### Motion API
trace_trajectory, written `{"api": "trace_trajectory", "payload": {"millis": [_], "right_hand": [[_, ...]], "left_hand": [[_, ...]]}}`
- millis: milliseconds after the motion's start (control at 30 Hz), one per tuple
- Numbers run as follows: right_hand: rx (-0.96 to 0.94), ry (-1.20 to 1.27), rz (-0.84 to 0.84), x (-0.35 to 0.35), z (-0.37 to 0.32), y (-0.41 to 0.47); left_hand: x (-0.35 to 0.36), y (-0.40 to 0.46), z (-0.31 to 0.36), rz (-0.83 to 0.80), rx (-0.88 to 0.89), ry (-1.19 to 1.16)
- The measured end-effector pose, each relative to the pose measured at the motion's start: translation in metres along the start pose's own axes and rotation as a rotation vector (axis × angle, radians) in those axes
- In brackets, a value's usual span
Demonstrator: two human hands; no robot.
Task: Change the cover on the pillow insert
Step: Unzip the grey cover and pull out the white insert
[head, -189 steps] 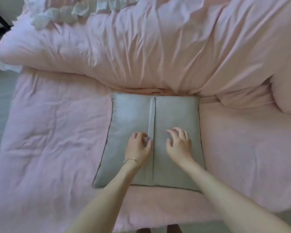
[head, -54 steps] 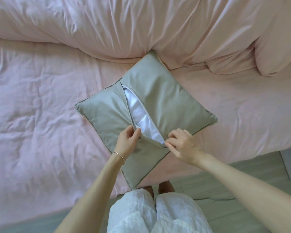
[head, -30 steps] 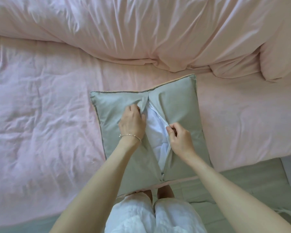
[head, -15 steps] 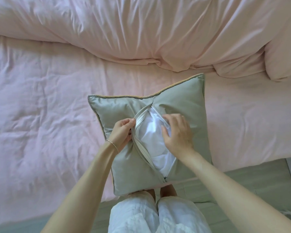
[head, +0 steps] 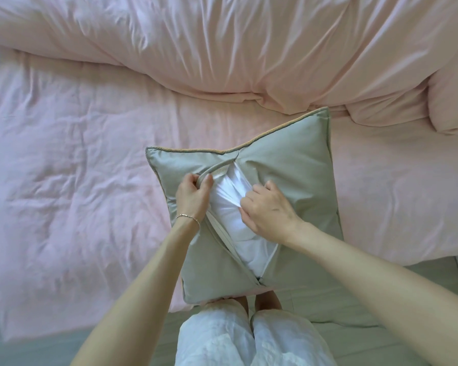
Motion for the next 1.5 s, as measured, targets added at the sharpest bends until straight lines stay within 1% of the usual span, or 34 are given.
{"api": "trace_trajectory", "payload": {"millis": [67,133,200,233,267,333,367,433,500,533,567,600,633,667,700,767,833,867,900,933,1000,1033,1100,1233,1333,1433,1500], "right_hand": [[-0.046,0.053,0.053,-0.018,-0.011,-0.014],[-0.081,0.108,0.066,-0.031,-0.021,-0.031],[-0.084,0.156,0.064,-0.037,-0.026,-0.043],[-0.076,0.172,0.059,-0.037,-0.025,-0.046],[-0.063,0.179,0.05,-0.036,-0.024,-0.047],[-0.023,0.173,0.035,-0.031,-0.019,-0.044],[0.023,0.178,0.047,-0.03,-0.014,-0.04],[0.188,0.238,0.119,-0.028,0.0,-0.027],[0.333,0.252,0.185,-0.026,0.014,-0.008],[0.381,0.24,0.139,-0.019,0.018,0.003],[0.424,0.243,0.025,-0.005,0.023,0.013],[0.459,0.252,-0.13,0.013,0.028,0.02],[0.471,0.254,-0.273,0.031,0.031,0.022],[0.455,0.25,-0.365,0.042,0.032,0.025],[0.427,0.248,-0.419,0.049,0.031,0.028],[0.346,0.226,-0.473,0.057,0.028,0.034],[0.244,0.193,-0.504,0.058,0.02,0.038],[0.207,0.179,-0.474,0.054,0.018,0.039],[0.168,0.18,-0.378,0.044,0.015,0.04],[0.118,0.204,-0.256,0.032,0.009,0.039],[0.073,0.249,-0.048,0.009,-0.002,0.026],[0.064,0.276,0.005,0.002,-0.006,0.016],[0.055,0.309,0.037,-0.006,-0.01,-0.006],[0.059,0.289,0.078,-0.031,-0.005,-0.042],[0.052,0.285,0.089,-0.037,-0.007,-0.067],[0.115,0.255,0.061,-0.033,0.008,-0.085],[0.182,0.197,0.041,-0.037,0.024,-0.087]], "left_hand": [[-0.016,0.011,-0.002,0.092,-0.043,-0.034],[-0.032,0.023,-0.002,0.162,-0.072,-0.008],[-0.042,0.033,0.0,0.183,-0.073,0.03],[-0.041,0.034,0.002,0.144,-0.064,0.015],[-0.035,0.034,0.001,0.063,-0.058,-0.021],[-0.017,0.028,-0.006,-0.152,-0.077,-0.09],[-0.009,0.024,-0.012,-0.233,-0.093,-0.116],[0.005,0.017,-0.021,-0.328,-0.128,-0.174],[0.018,0.011,-0.023,-0.371,-0.163,-0.194],[0.023,0.008,-0.022,-0.386,-0.172,-0.19],[0.027,0.005,-0.021,-0.399,-0.17,-0.183],[0.028,0.004,-0.021,-0.41,-0.166,-0.181],[0.028,0.003,-0.022,-0.422,-0.165,-0.185],[0.026,0.004,-0.025,-0.427,-0.171,-0.193],[0.022,0.004,-0.029,-0.423,-0.182,-0.209],[0.013,0.007,-0.035,-0.393,-0.197,-0.236],[0.009,0.007,-0.029,-0.37,-0.137,-0.228],[0.007,0.006,-0.024,-0.324,-0.081,-0.174],[0.004,0.006,-0.018,-0.251,-0.031,-0.107],[-0.002,0.007,-0.014,-0.145,0.002,-0.045],[-0.014,0.008,-0.007,0.046,0.006,0.018],[-0.019,0.007,-0.005,0.103,0.0,0.026],[-0.023,0.01,-0.002,0.135,-0.019,0.037],[-0.028,0.025,-0.009,0.085,-0.091,0.054],[-0.025,0.029,-0.021,-0.006,-0.198,-0.037],[-0.003,0.013,-0.032,-0.18,-0.314,-0.113],[0.014,0.001,-0.036,-0.315,-0.35,-0.126]]}}
Point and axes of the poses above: each hand's wrist, its own y-axis towards the middle knuckle, its own x-axis out of the palm, z = x × y, the point moved 9 cm from there along y, towards the middle knuckle, and after that the axes turned 13 degrees about -x, right-handed, at the moved point
